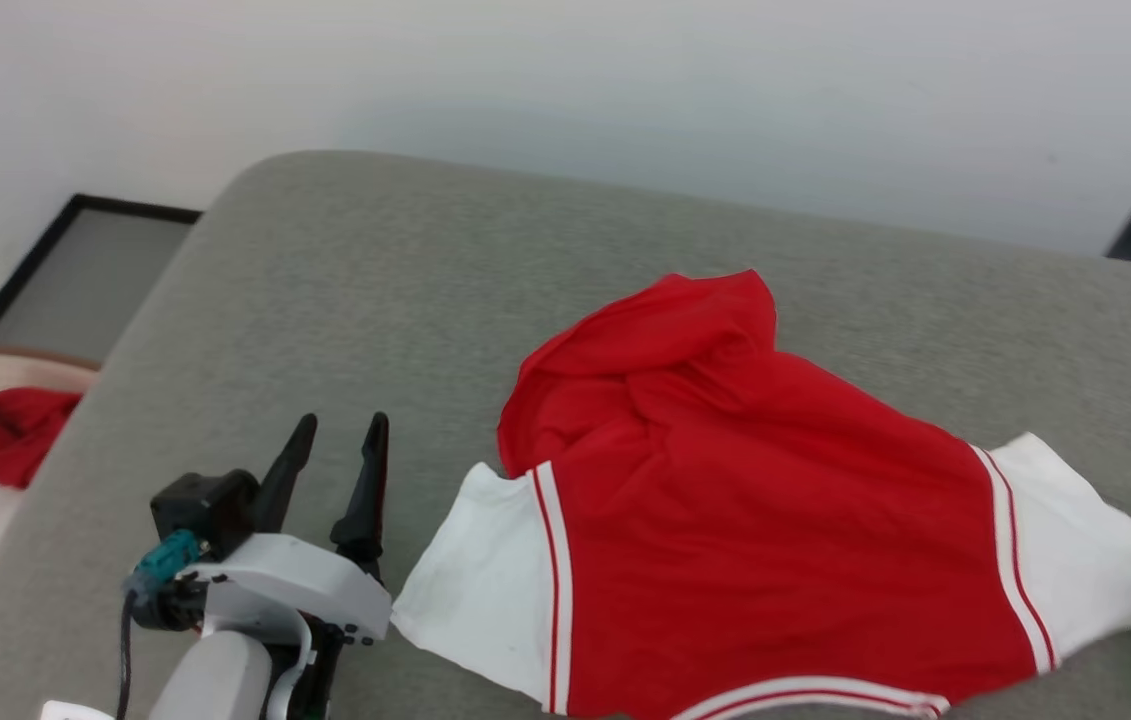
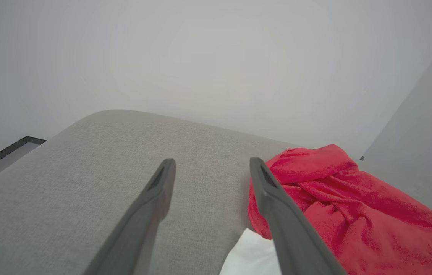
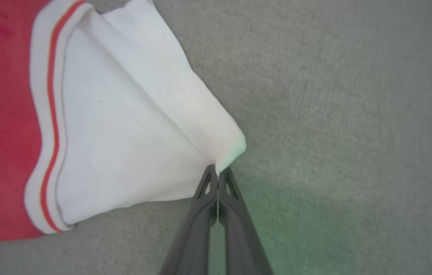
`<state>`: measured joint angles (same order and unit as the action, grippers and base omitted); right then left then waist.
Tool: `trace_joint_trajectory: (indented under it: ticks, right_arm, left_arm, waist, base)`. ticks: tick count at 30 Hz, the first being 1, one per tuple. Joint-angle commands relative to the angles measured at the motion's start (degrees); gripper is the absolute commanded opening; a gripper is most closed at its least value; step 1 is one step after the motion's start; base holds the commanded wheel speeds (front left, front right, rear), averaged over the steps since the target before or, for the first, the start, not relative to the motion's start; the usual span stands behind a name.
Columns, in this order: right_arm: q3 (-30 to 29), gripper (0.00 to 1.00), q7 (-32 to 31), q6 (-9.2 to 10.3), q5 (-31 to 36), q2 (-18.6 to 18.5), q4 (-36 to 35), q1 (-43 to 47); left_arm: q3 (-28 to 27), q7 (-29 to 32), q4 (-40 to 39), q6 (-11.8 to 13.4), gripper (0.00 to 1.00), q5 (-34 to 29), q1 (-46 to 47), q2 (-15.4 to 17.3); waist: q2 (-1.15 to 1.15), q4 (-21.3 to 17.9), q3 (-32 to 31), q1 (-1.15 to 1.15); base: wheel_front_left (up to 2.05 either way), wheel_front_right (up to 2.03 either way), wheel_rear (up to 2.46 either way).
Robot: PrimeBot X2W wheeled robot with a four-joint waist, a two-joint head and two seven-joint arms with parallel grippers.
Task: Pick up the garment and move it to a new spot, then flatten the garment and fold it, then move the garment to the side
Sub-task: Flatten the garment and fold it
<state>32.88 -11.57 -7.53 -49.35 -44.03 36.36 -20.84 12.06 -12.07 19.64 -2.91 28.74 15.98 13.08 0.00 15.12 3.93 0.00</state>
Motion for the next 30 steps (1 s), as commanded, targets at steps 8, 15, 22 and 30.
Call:
trace_joint_trajectory:
  ticks: [8,15,22,30]
  right_arm:
    - [-6.05,0.0,-0.61,0.08,3.07,3.67,-1.11,7.32]
    - [-10.19,1.0,-0.77,0.08,8.33,7.51,-3.23,6.52]
    - [-14.59,1.0,1.26,0.08,14.1,7.71,-10.23,7.69]
    - [-22.0,1.0,4.6,0.08,21.32,12.04,-20.52,11.47]
  left_arm:
    - [-0.38,1.77,-2.09,1.16,1.0,0.26,-1.23,1.7]
    - [-1.34,3.73,-3.64,1.73,1.0,0.97,-2.44,3.95]
    - [-3.27,9.06,-7.31,0.98,1.0,4.07,-4.66,7.31]
    - [-6.31,21.72,-13.71,2.25,1.0,11.8,-9.17,10.8]
  waist:
    - [0.0,-6.31,1.19,0.0]
    - [0.0,-9.25,0.02,0.0]
    - [0.0,-12.04,-1.9,0.0]
    - [0.0,-15.24,-2.9,0.0]
  base:
    - [0.0,0.0,0.0]
    - [0.0,0.0,0.0]
    - [0.0,0.0,0.0]
    - [0.0,0.0,0.0]
